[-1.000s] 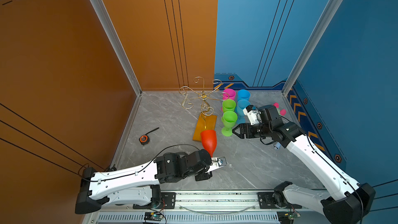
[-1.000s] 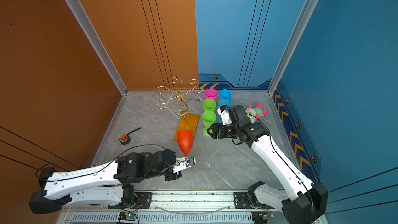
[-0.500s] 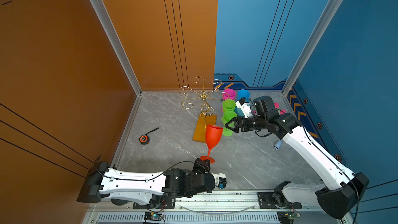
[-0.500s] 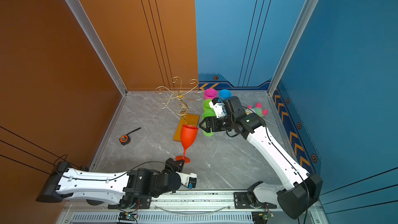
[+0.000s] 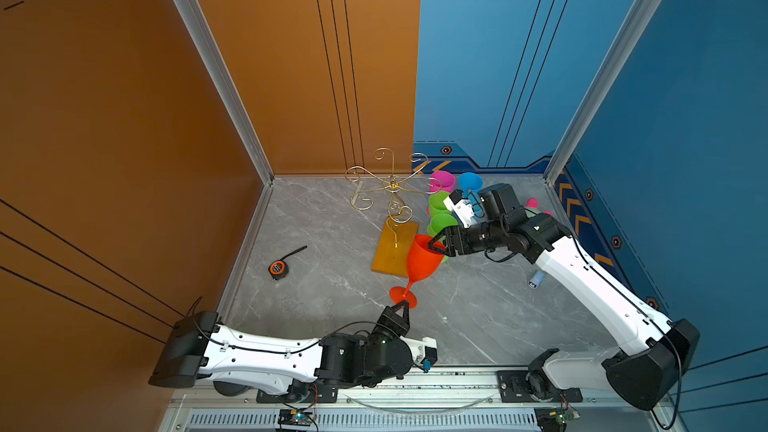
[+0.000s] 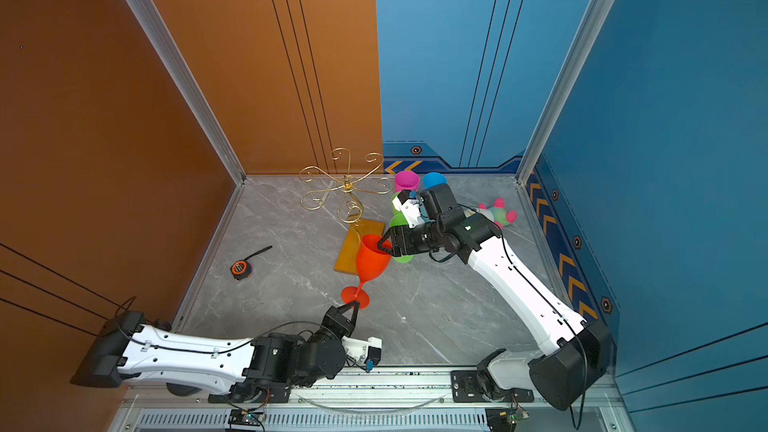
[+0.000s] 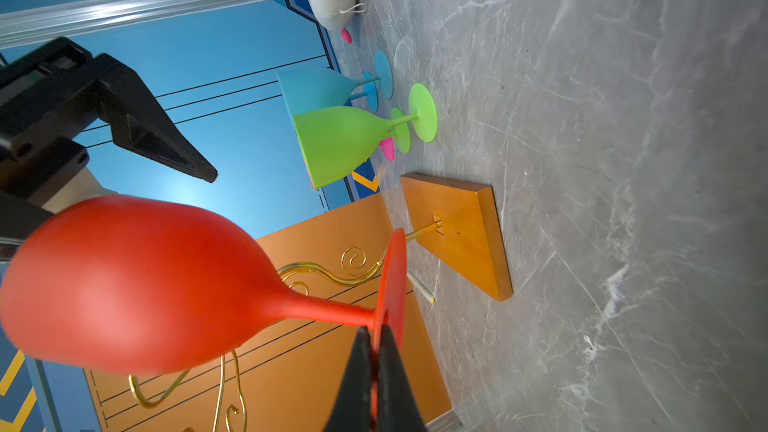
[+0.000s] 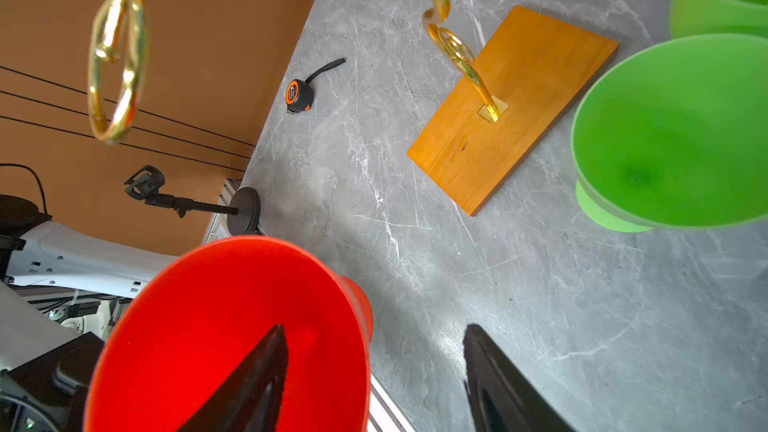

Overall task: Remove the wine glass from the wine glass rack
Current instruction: 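Grasp the red glass bowl with the right gripper while the left holds the foot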

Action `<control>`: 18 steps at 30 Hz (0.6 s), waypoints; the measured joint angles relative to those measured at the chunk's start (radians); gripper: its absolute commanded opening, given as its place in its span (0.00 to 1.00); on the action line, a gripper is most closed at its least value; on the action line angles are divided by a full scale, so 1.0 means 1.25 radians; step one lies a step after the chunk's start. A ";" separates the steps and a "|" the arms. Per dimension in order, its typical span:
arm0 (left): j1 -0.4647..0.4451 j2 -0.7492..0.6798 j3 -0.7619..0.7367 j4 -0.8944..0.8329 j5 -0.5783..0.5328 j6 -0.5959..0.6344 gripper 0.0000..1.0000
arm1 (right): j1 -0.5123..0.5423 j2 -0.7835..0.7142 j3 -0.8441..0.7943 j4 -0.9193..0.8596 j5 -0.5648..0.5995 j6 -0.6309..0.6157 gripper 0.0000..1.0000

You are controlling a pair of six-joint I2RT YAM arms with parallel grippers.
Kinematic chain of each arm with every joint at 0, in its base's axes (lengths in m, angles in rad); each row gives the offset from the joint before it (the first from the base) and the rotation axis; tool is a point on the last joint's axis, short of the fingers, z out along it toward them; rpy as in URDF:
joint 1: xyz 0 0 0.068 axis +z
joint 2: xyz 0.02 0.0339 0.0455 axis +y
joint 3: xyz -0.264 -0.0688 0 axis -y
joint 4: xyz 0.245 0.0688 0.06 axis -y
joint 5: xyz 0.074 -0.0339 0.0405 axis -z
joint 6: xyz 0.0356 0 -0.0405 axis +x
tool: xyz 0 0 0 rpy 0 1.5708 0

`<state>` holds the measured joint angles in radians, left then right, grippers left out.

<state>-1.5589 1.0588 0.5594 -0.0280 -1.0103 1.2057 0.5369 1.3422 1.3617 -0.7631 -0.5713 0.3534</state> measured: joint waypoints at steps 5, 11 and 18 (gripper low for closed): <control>0.000 0.001 -0.029 0.057 -0.027 0.068 0.00 | 0.003 0.004 0.005 -0.017 -0.018 -0.012 0.44; 0.000 0.001 -0.038 0.079 -0.039 0.110 0.00 | 0.005 0.005 0.008 -0.029 -0.037 -0.015 0.25; 0.000 0.000 -0.051 0.089 -0.051 0.136 0.04 | 0.006 0.007 0.008 -0.040 -0.046 -0.019 0.10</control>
<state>-1.5585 1.0584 0.4961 0.0834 -1.0744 1.3754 0.5442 1.3506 1.3720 -0.8135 -0.6285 0.3298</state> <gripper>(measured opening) 0.055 0.122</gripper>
